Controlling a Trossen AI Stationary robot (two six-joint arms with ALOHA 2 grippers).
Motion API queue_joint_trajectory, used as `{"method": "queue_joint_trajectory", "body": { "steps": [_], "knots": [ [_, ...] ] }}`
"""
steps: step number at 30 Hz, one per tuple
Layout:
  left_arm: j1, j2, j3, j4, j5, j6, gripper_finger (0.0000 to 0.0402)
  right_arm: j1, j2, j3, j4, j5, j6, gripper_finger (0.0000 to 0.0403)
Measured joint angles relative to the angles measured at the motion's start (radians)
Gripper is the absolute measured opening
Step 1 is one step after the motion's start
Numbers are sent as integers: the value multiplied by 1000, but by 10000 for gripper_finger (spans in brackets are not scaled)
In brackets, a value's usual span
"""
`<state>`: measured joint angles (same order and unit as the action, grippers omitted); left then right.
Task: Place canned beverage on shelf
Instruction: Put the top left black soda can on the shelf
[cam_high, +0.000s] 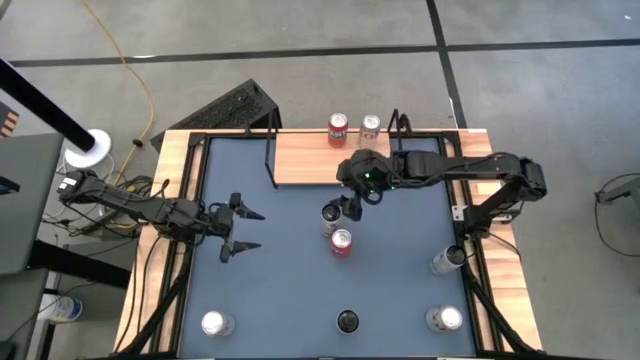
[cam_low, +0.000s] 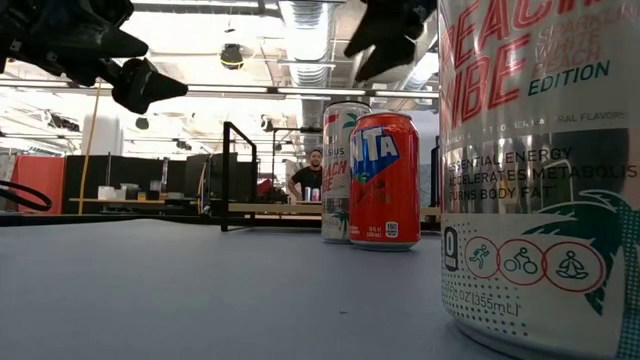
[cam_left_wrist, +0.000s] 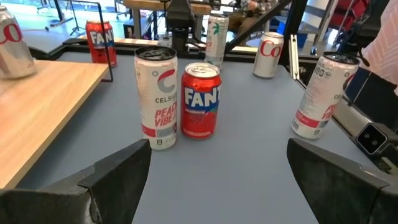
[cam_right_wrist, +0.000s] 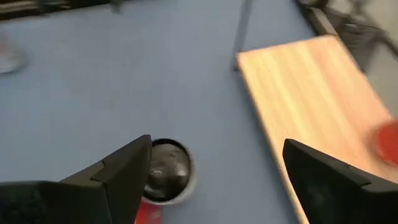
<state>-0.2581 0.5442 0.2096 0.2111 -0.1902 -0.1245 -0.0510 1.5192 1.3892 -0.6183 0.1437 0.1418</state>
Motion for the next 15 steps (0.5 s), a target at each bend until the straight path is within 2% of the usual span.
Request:
{"method": "queue_joint_trajectory", "body": {
  "steps": [5,9,15],
  "knots": [
    [0,0,0,-18,0,7,364,85,2,-62,40,167,83,352],
    [0,0,0,-32,6,20,364,138,8,-108,129,232,99,352],
    [0,0,0,-38,53,30,364,187,6,-108,188,321,153,351]
  ]
}}
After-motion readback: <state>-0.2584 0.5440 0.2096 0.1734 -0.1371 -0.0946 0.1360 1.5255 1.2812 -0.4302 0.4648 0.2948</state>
